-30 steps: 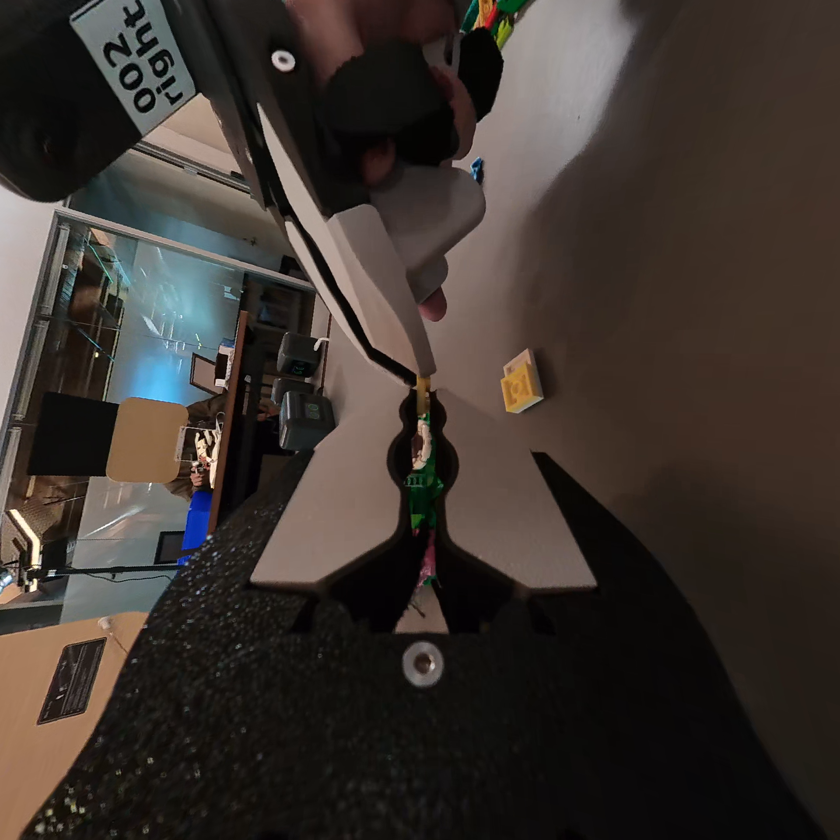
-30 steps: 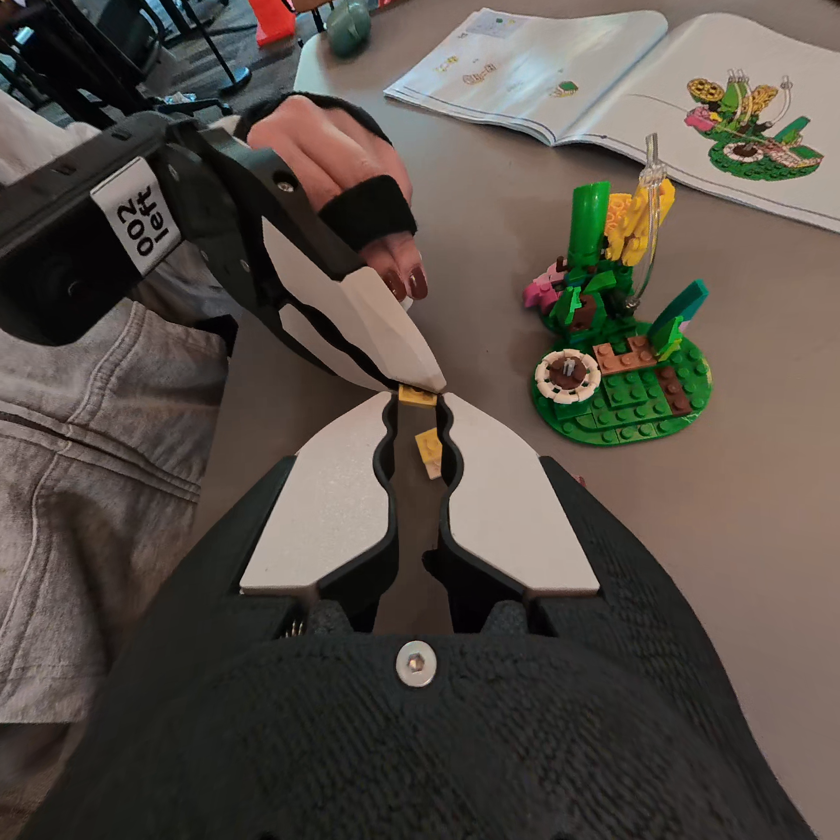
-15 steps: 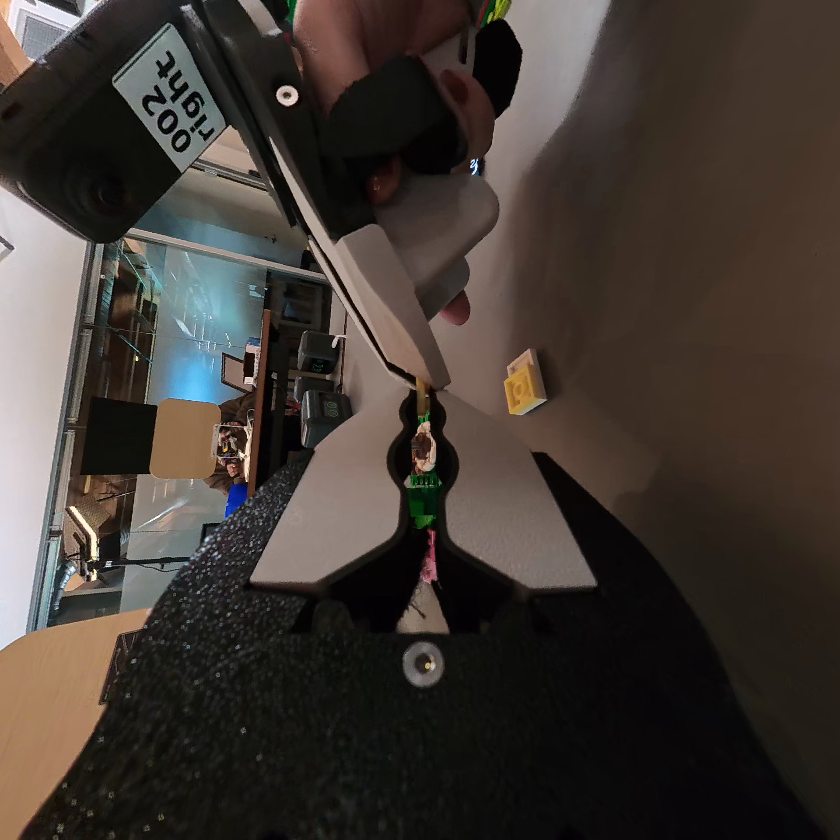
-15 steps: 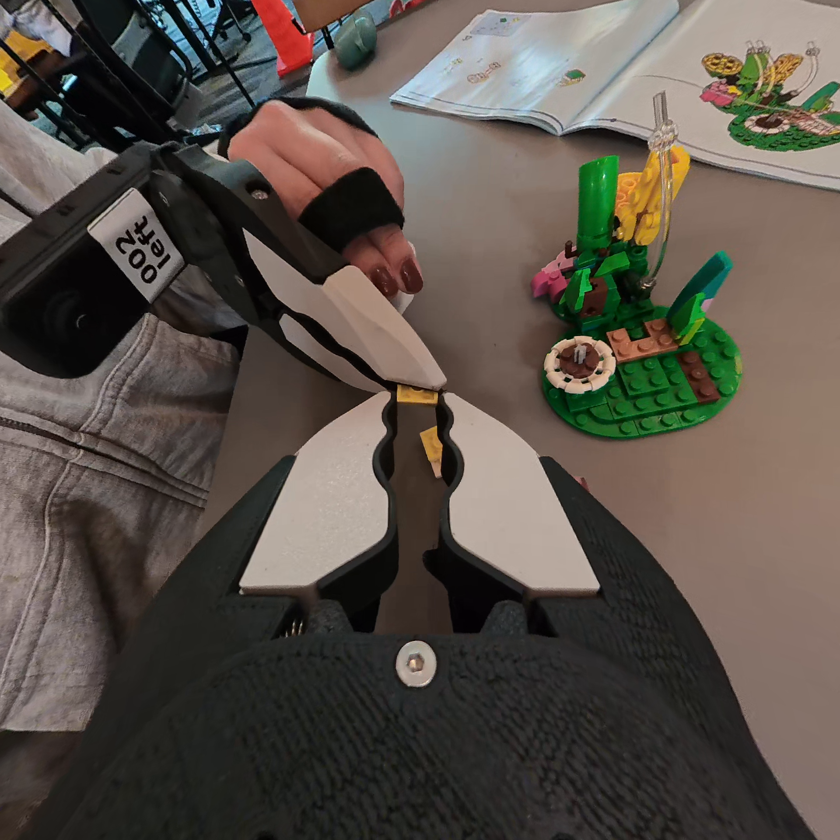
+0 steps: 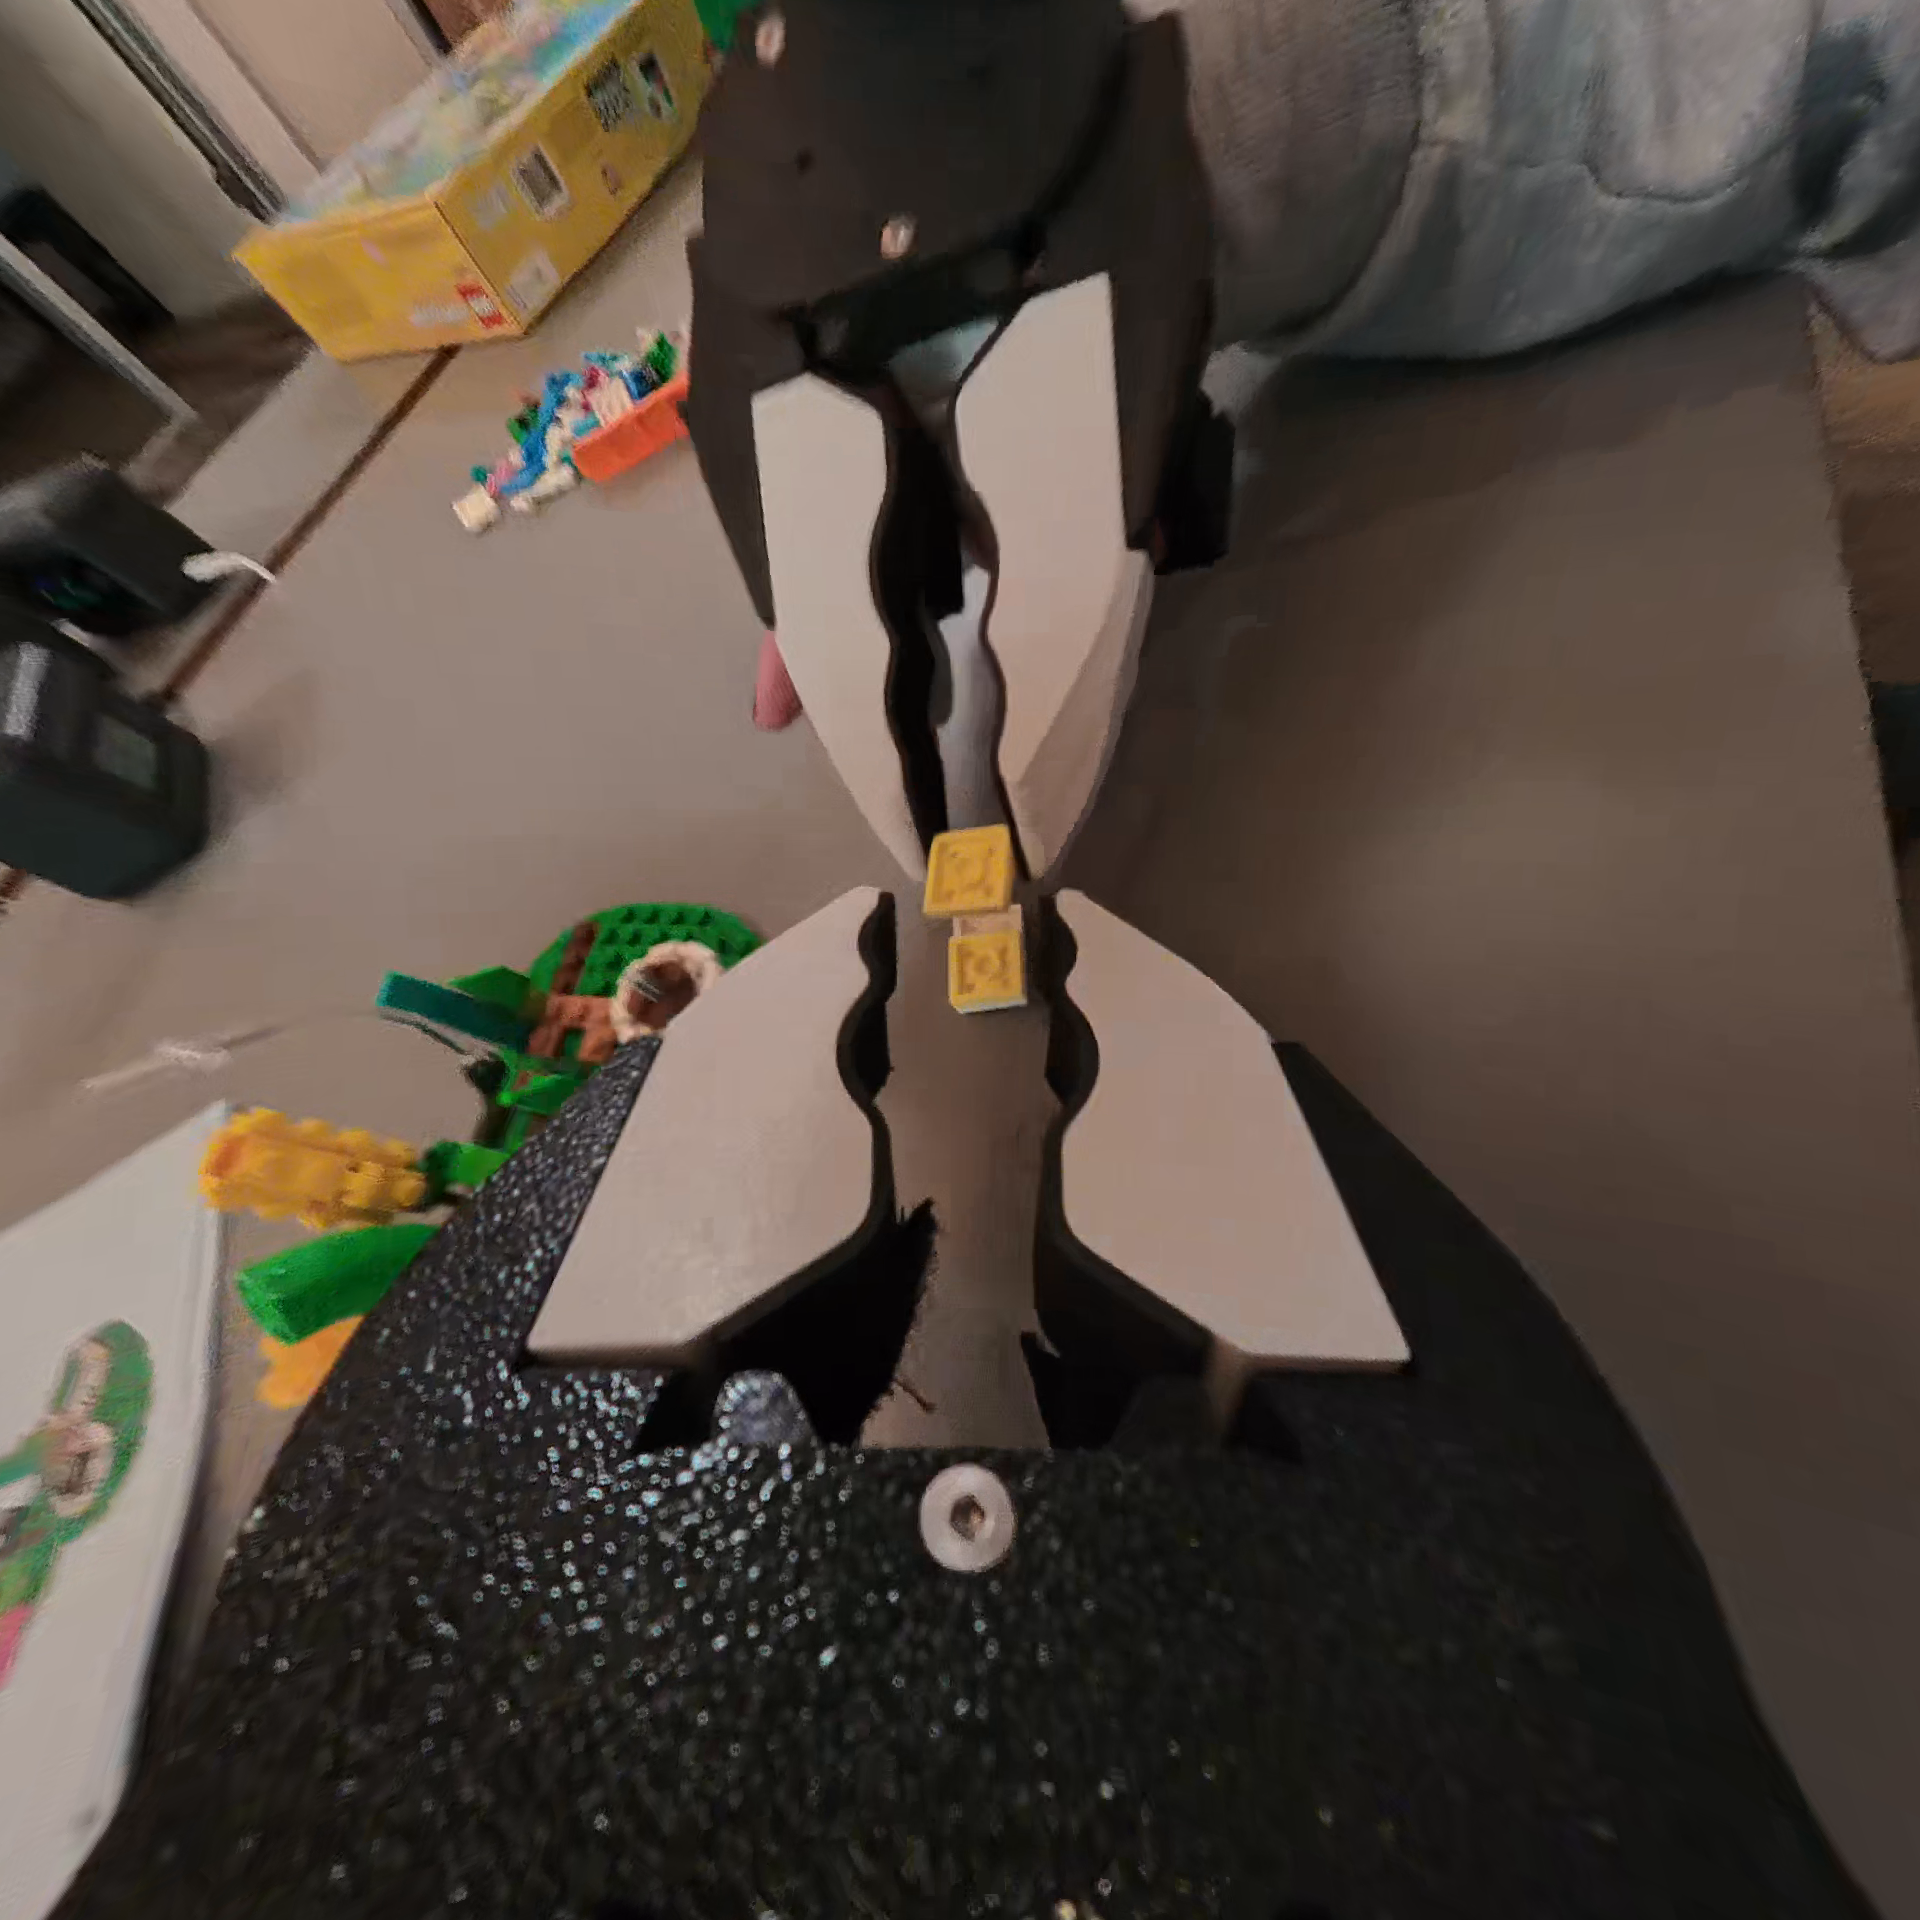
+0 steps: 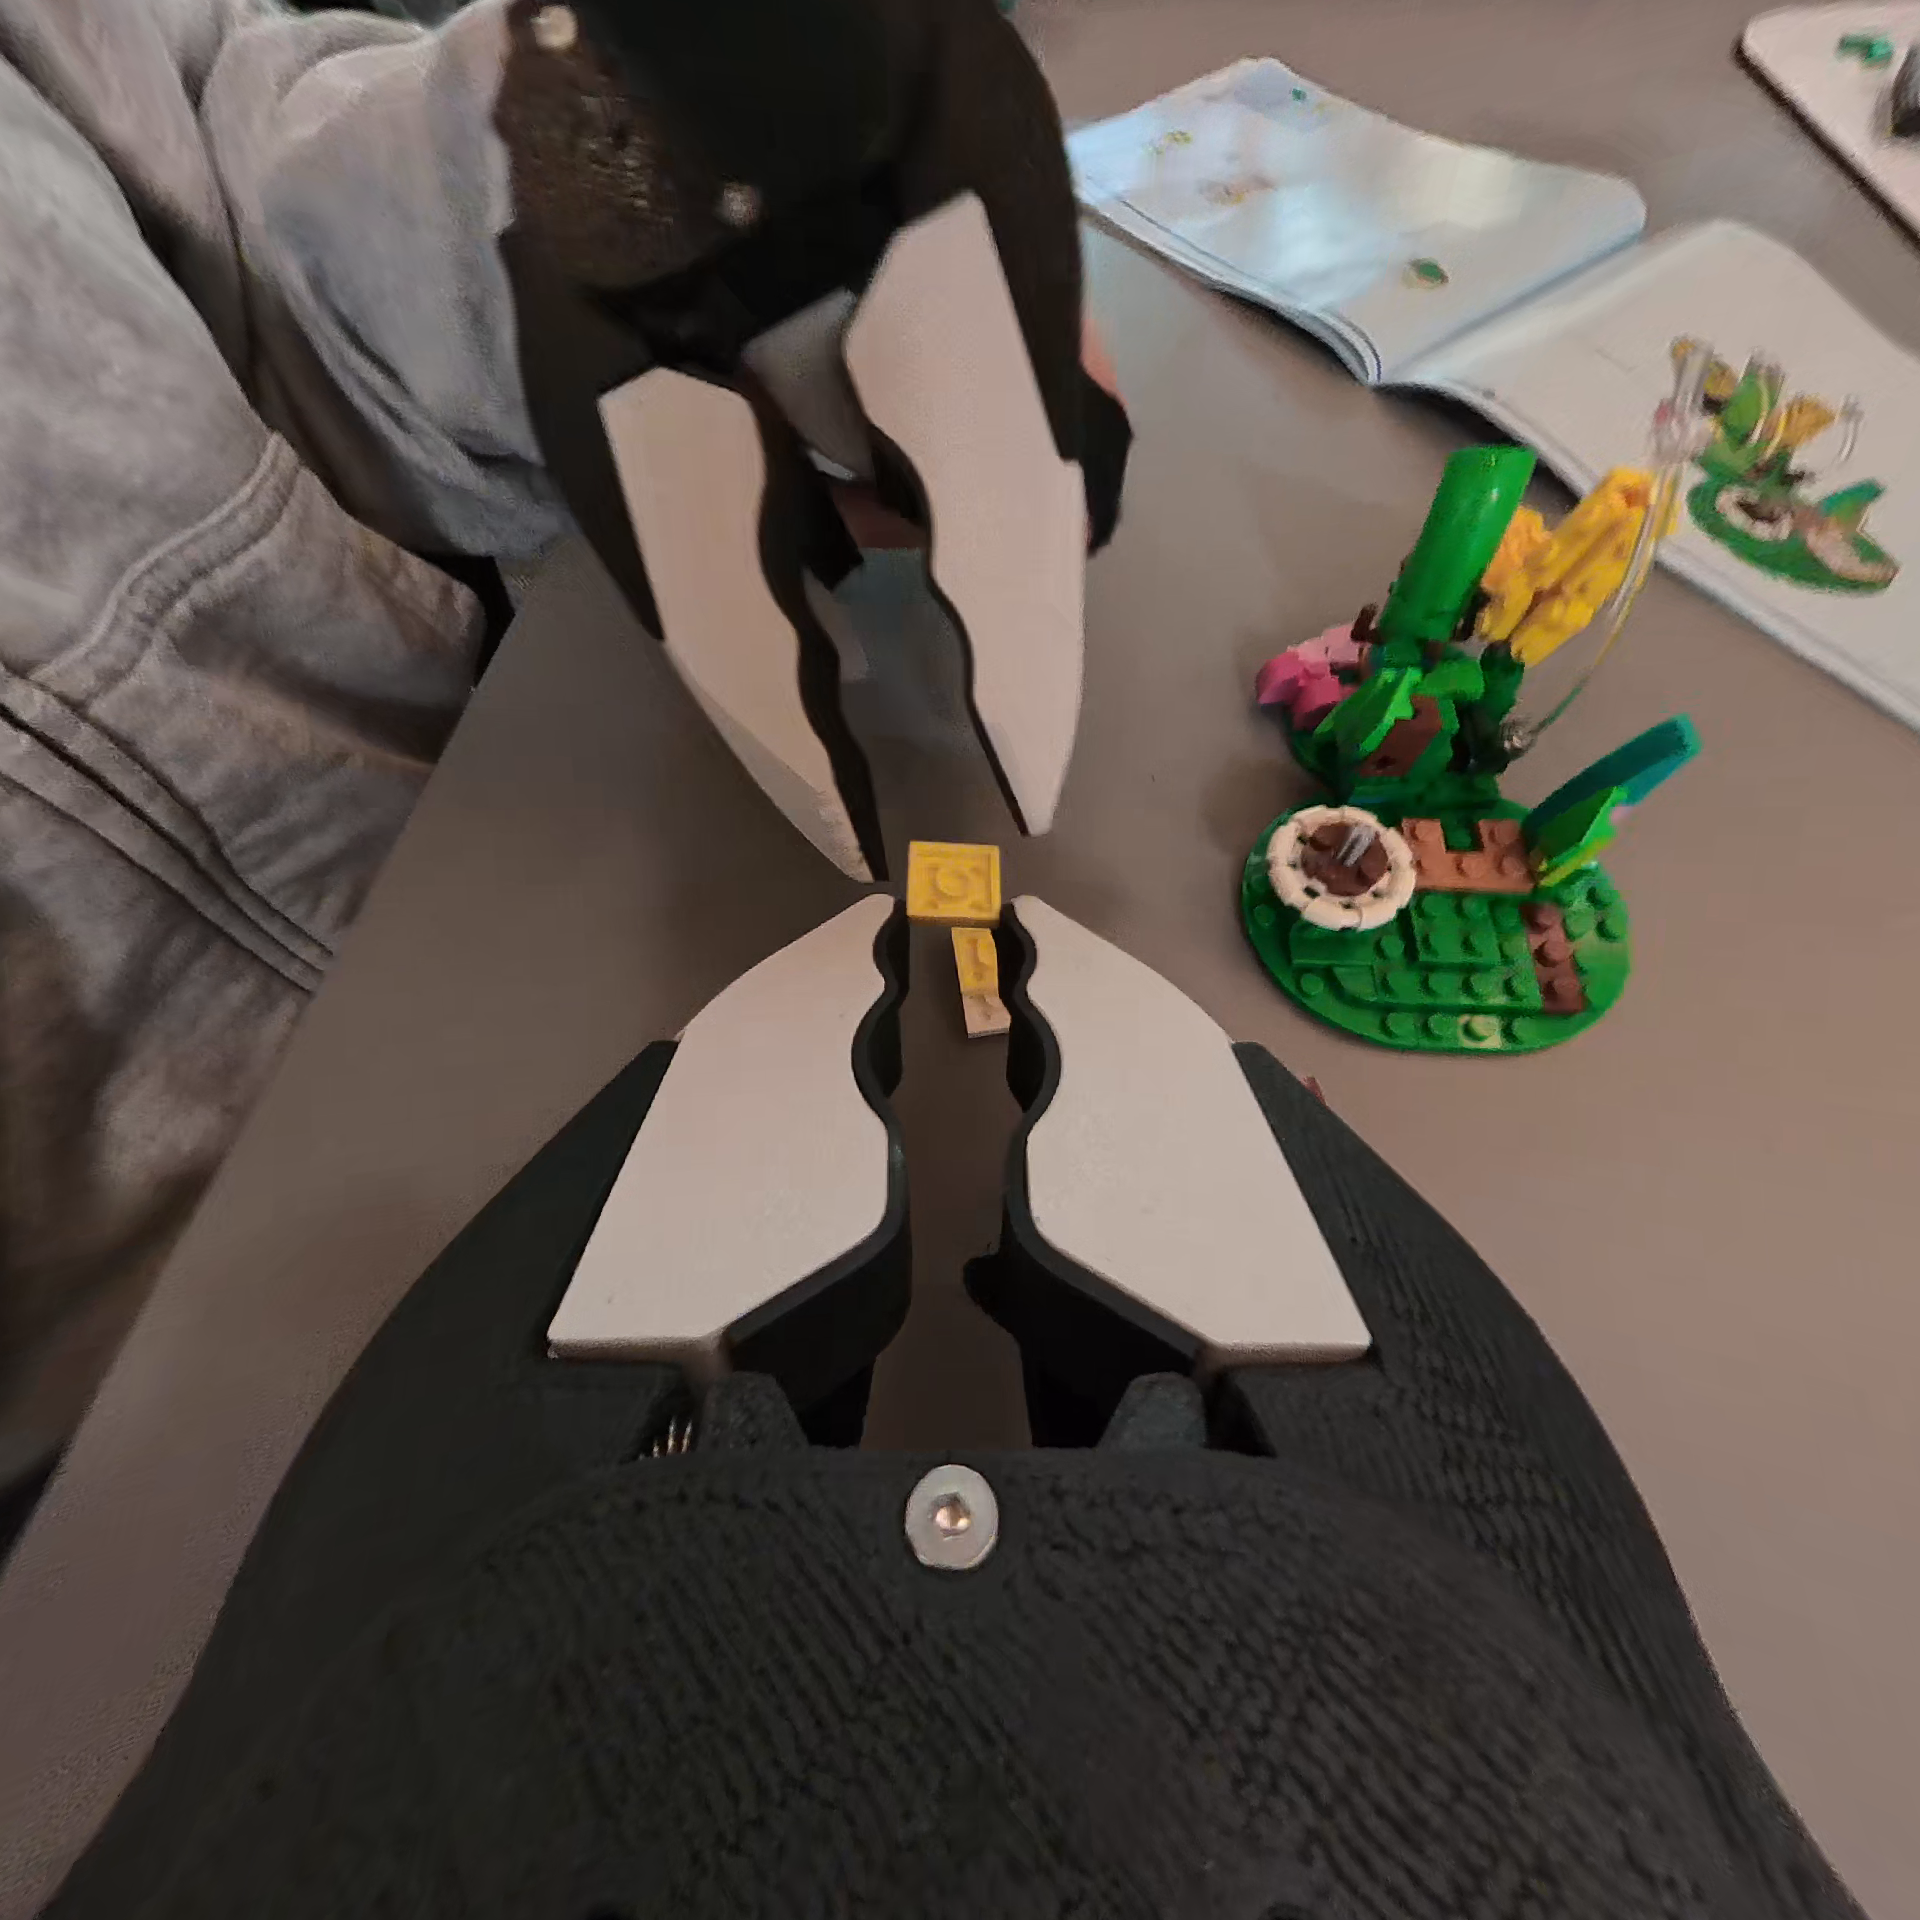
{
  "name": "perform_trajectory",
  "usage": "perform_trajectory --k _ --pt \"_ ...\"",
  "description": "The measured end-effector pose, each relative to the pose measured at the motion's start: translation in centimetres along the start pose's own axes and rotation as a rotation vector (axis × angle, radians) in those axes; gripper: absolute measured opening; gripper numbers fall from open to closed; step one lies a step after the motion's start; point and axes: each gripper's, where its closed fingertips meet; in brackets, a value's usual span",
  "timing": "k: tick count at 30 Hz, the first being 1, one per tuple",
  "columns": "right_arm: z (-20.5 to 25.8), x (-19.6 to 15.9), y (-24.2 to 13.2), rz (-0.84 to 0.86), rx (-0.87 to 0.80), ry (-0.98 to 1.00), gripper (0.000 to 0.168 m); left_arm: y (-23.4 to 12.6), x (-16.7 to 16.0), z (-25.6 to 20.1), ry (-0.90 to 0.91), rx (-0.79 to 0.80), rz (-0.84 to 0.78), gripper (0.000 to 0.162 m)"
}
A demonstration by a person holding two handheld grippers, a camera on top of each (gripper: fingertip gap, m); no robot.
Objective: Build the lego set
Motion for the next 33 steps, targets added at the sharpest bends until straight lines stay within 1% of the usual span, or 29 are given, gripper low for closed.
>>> perform_trajectory --k 2,3,6,19,22,24,30,33 --pt "0.23 0.0 0.0 -0.001 -0.012 -0.068 0.015 0.28 -0.41 -0.42 -0.063 -0.057 -0.003 0.026" --pt "0.33 -0.08 0.05 0.004 -0.016 -0.093 0.015 0.38 -0.36 -0.5 -0.082 -0.07 -0.019 0.023" --pt "0.37 -0.4 0.28 0.023 -0.032 -0.13 0.016 0.39 -0.02 -0.54 -0.095 -0.084 -0.053 0.016" --pt "0.35 -0.58 0.61 0.017 -0.033 -0.163 0.016 0.53 -0.37 -0.69 -0.067 -0.101 -0.023 0.016" --pt "0.31 -0.56 0.56 0.014 -0.035 -0.169 0.016 0.52 -0.45 -0.31 -0.069 -0.074 -0.019 0.023" --pt "0.35 -0.54 0.57 0.012 -0.033 -0.171 0.016 0.54 -0.64 -0.34 -0.069 -0.078 -0.007 0.024" --pt "0.4 -0.41 0.59 0.005 -0.031 -0.176 0.016 0.51 -0.5 -0.72 -0.055 -0.096 -0.015 0.016" --pt "0.46 -0.28 0.57 -0.005 -0.022 -0.169 0.016 0.38 -0.35 -0.73 -0.058 -0.103 -0.029 0.016"
Point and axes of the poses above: each gripper's, where its closed fingertips meet, y out along the fingers, x out of its top, z = x × y across the jaws, and after that the axes turned 2 degrees about z, right-handed
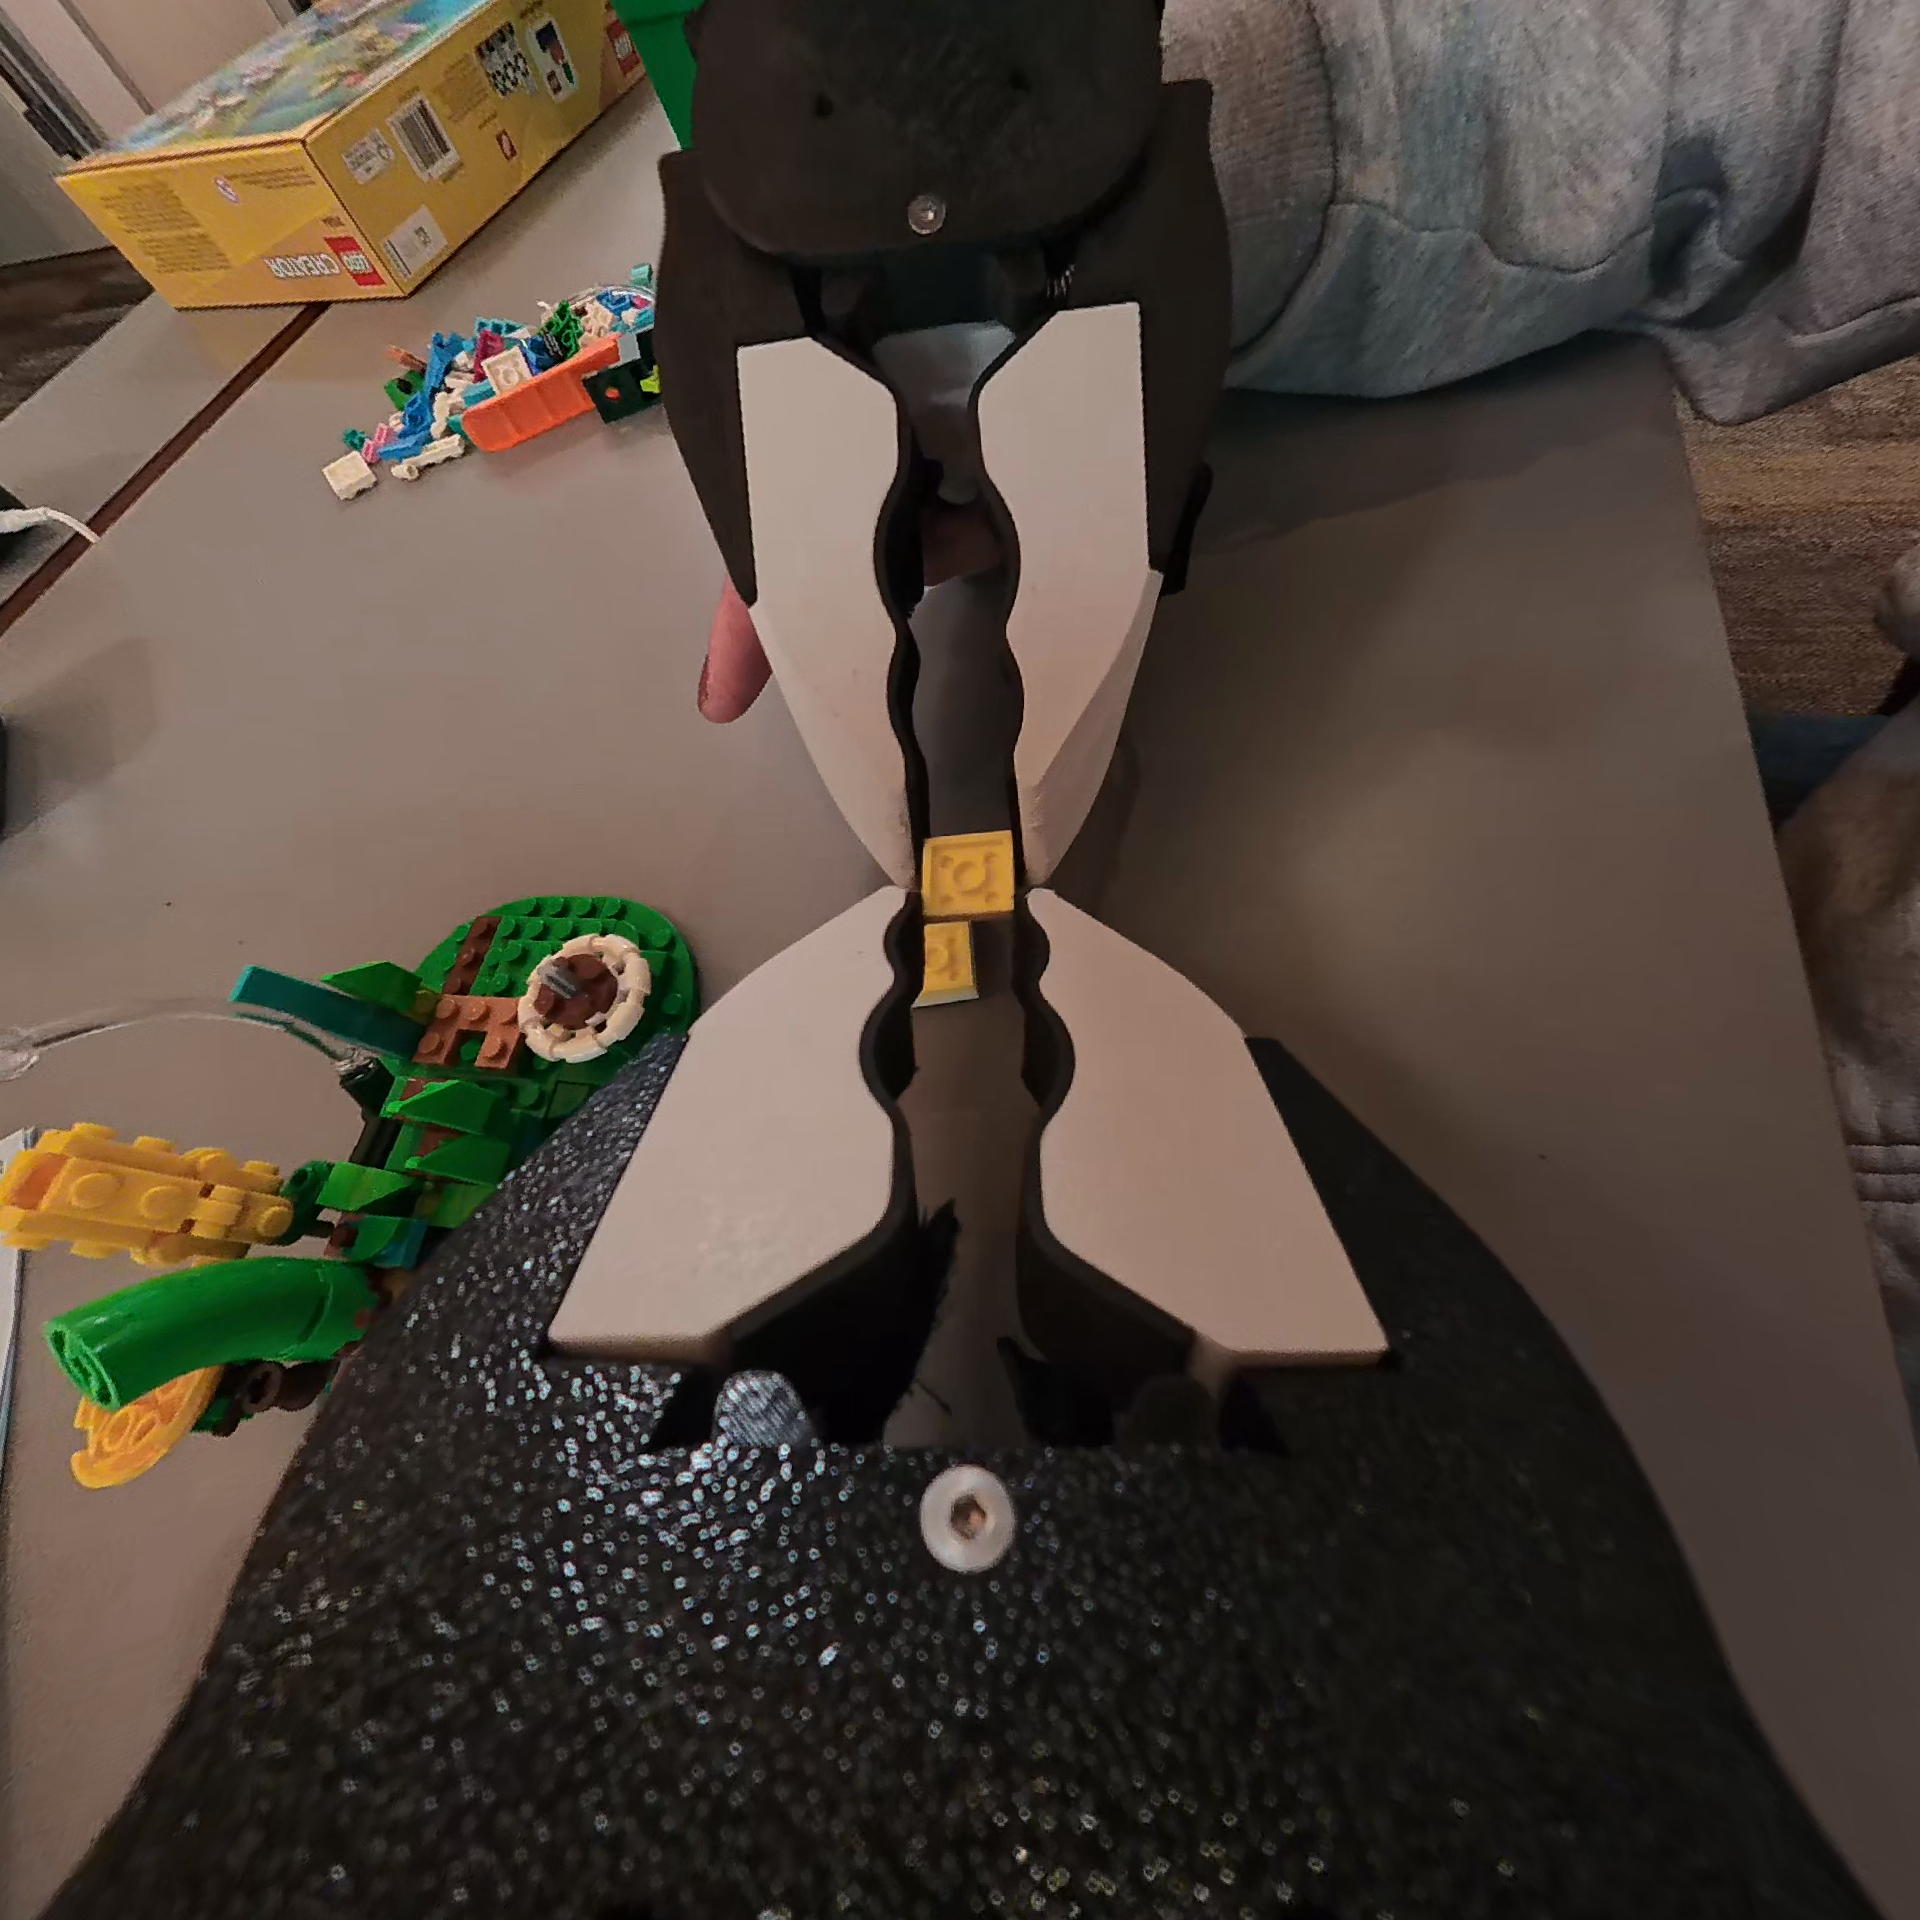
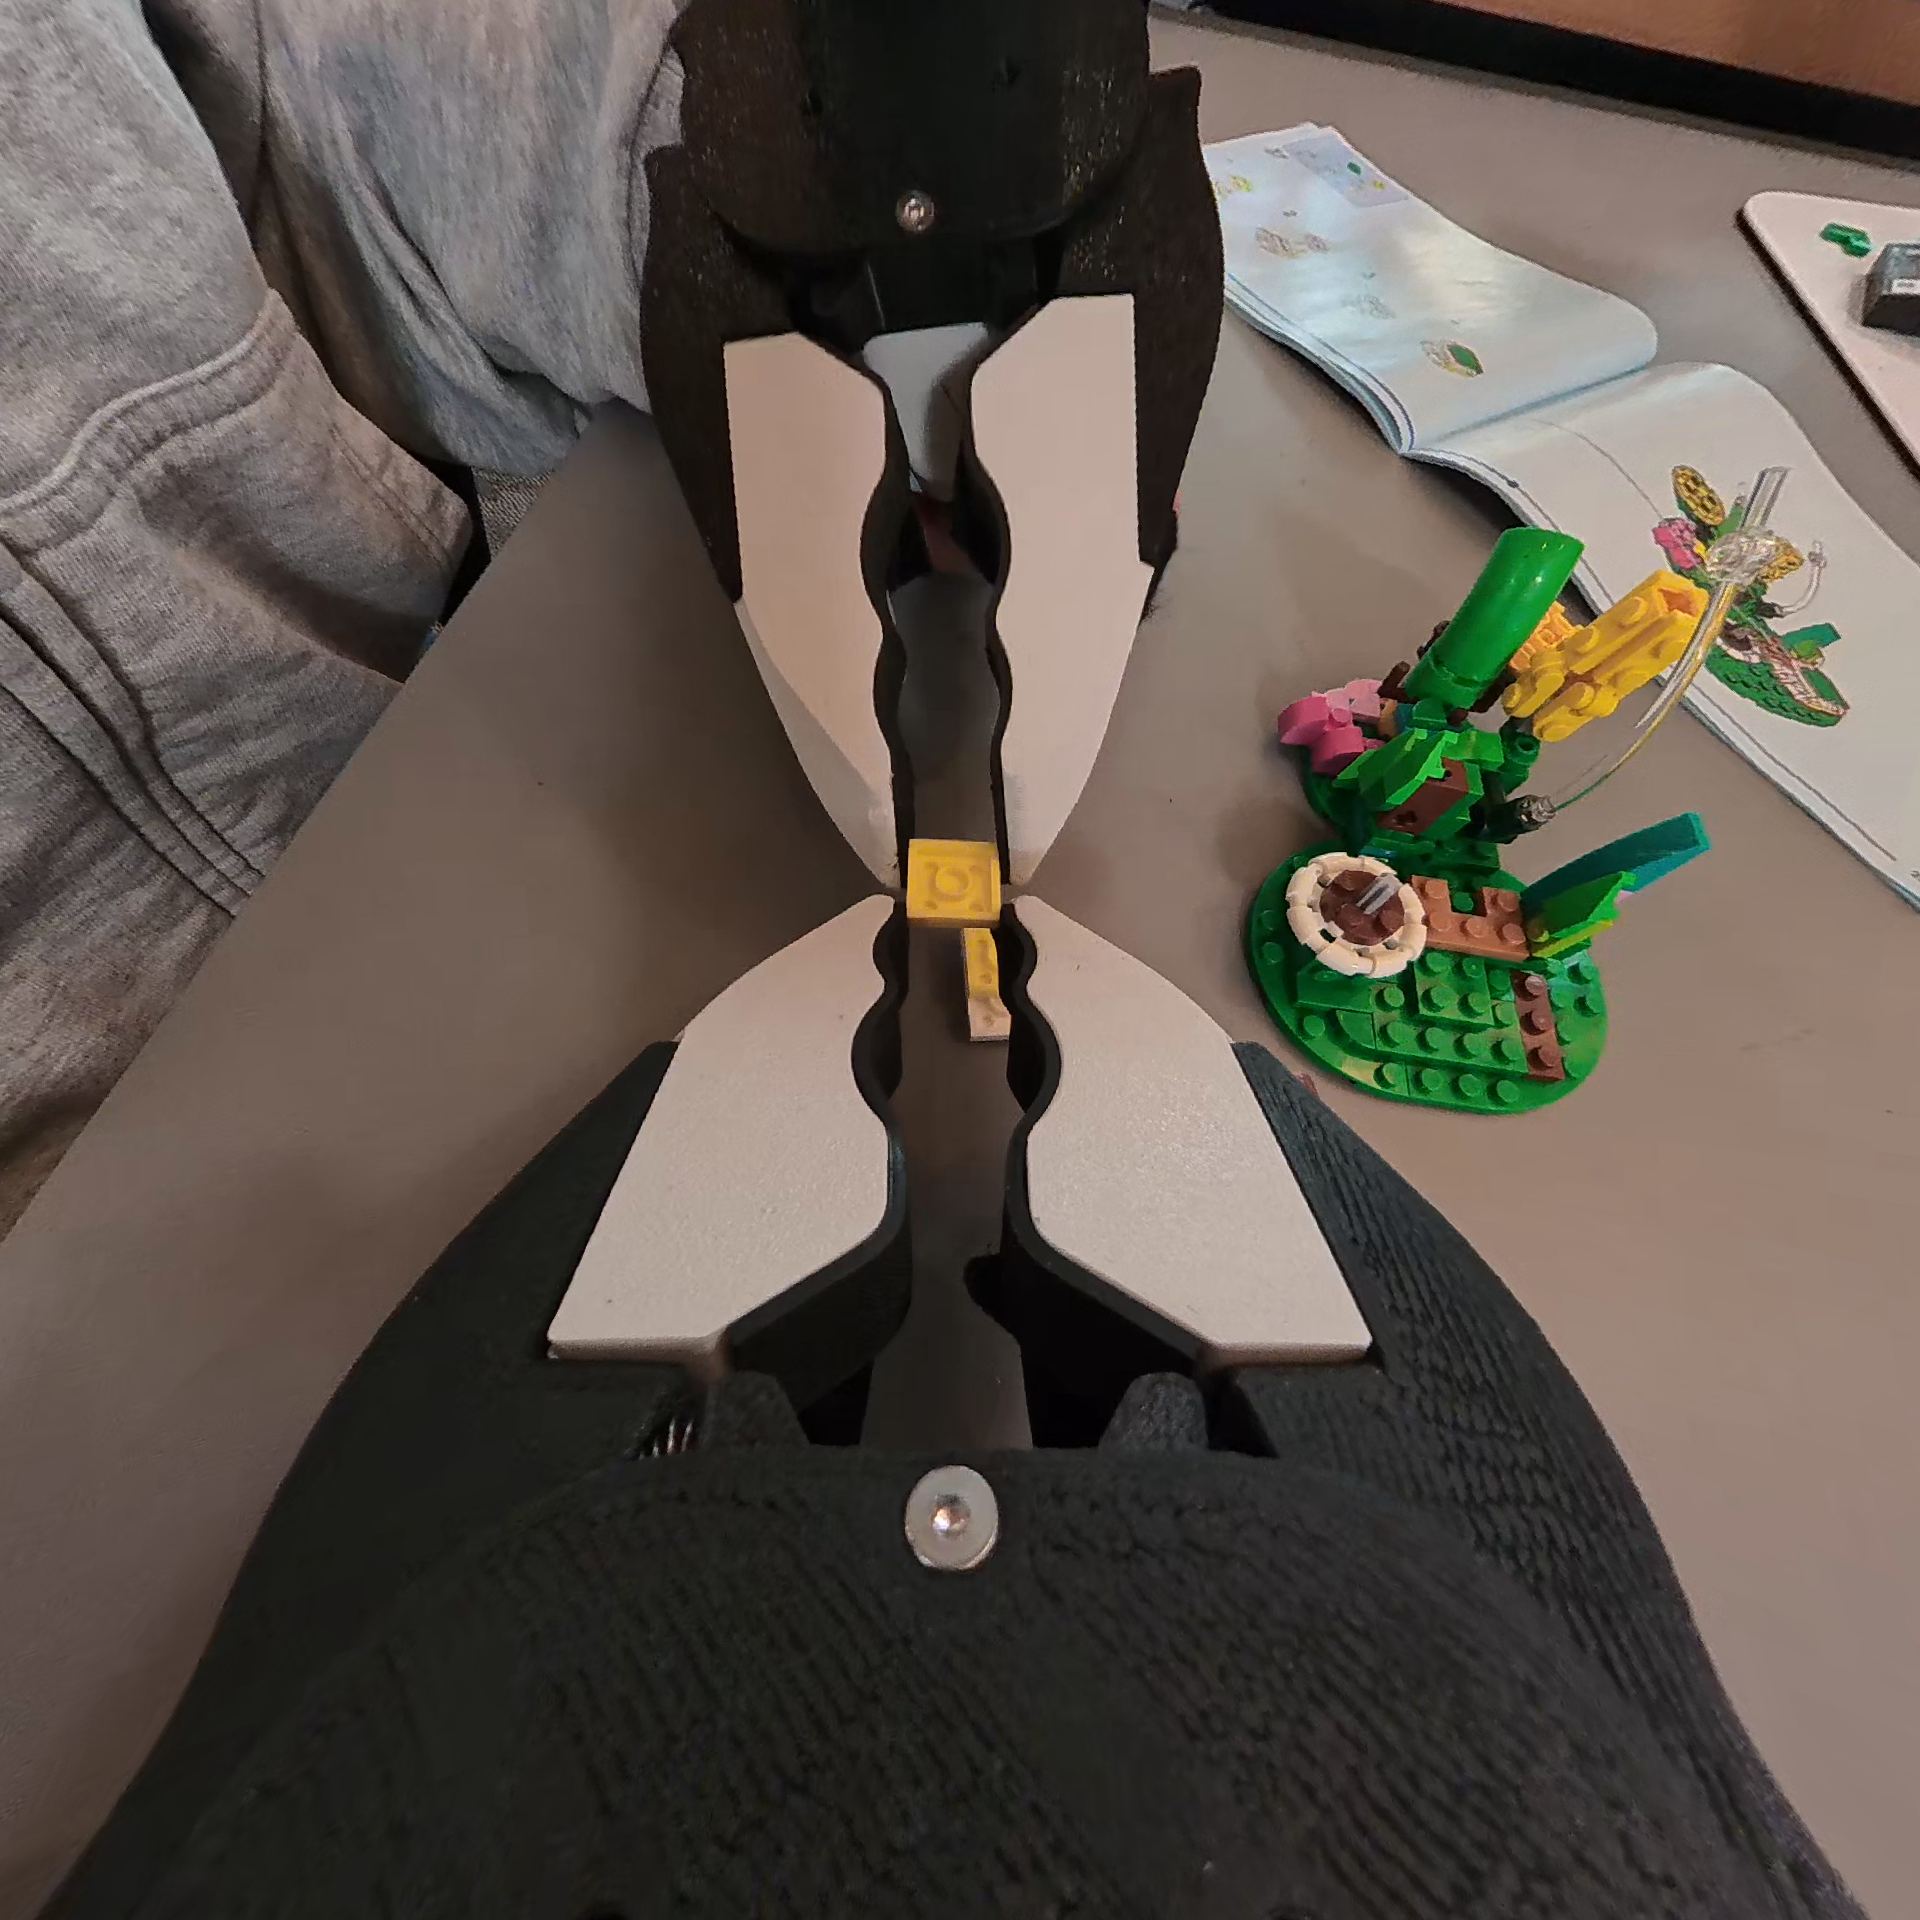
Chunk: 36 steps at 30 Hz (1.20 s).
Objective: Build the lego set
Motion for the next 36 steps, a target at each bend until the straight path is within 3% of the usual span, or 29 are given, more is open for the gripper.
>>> perform_trajectory --k 5,11,15,23,36 --pt "-0.1 -0.1 0.0 0.007 0.006 0.012 0.016 0.1 -0.1 0.1 -0.003 0.006 0.011 0.016" --pt "-0.8 -1.4 -0.2 0.061 0.03 0.085 0.031 0.0 -1.2 0.9 -0.024 0.035 0.065 0.016" --pt "-1.0 -2.5 0.6 0.17 0.017 0.05 0.031 0.1 -1.7 1.0 -0.025 0.042 0.1 0.016" --pt "-1.2 -2.6 1.4 0.23 0.027 0.038 0.021 0.4 -2.2 1.0 -0.019 0.037 0.132 0.016" --pt "-1.2 -2.3 1.6 0.209 0.014 0.059 0.016 0.6 -2.2 0.9 -0.009 0.034 0.141 0.016"
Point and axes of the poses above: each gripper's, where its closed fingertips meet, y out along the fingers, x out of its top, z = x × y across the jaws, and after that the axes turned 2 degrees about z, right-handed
